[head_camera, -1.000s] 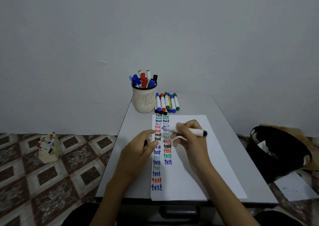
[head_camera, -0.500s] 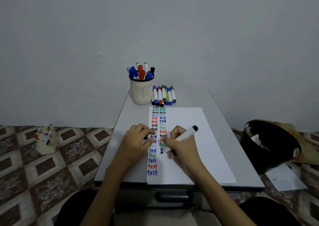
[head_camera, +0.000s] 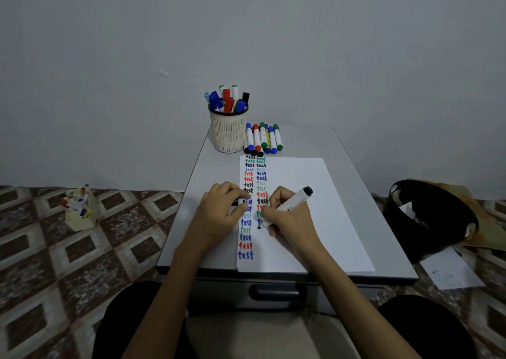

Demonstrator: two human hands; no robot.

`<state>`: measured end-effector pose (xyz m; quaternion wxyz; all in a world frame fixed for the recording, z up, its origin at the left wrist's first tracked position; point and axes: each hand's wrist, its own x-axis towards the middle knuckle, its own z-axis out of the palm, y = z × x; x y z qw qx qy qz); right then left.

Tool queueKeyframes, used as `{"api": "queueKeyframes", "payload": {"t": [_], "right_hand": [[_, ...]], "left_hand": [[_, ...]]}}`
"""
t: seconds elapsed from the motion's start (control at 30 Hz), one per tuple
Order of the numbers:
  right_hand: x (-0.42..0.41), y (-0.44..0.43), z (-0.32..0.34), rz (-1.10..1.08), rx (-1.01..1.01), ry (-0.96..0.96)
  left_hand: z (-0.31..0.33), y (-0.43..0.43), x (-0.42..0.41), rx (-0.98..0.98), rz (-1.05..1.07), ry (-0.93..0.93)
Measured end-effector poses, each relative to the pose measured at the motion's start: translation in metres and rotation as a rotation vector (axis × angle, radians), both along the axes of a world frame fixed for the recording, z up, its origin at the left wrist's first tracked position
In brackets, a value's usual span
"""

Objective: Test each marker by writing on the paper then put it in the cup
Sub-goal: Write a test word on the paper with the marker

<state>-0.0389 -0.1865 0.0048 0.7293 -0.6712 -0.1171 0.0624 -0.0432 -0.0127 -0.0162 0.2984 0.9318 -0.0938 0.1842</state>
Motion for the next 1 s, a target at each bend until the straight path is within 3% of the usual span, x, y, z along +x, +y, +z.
{"api": "queueKeyframes", "payload": {"t": [0.2, 0.37, 0.6, 0.77, 1.0], "right_hand": [[-0.0017, 0.0027, 0.001, -0.03, -0.144, -0.119], [-0.0003, -0.0004, 0.0006, -0.004, -0.035, -0.047], [-0.0006, 0.0019, -0.0017, -0.016, -0.142, -0.1], [-0.0001, -0.0012, 0.0004, -0.005, -0.071, -0.025], [0.0003, 0.0022, -0.002, -0.063, -0.137, -0.123]], "left_hand": [[-0.0023, 0.0002, 0.0014, -0.013, 0.009, 0.004], [-0.0032, 0.0007, 0.002, -0.03, -0.002, -0.012], [-0.0039, 0.0004, 0.0023, -0.041, -0.003, -0.036], [-0.0018, -0.0006, 0.0017, -0.04, -0.003, -0.064], [-0.0026, 0.0, 0.0024, -0.026, -0.001, -0.09]]}}
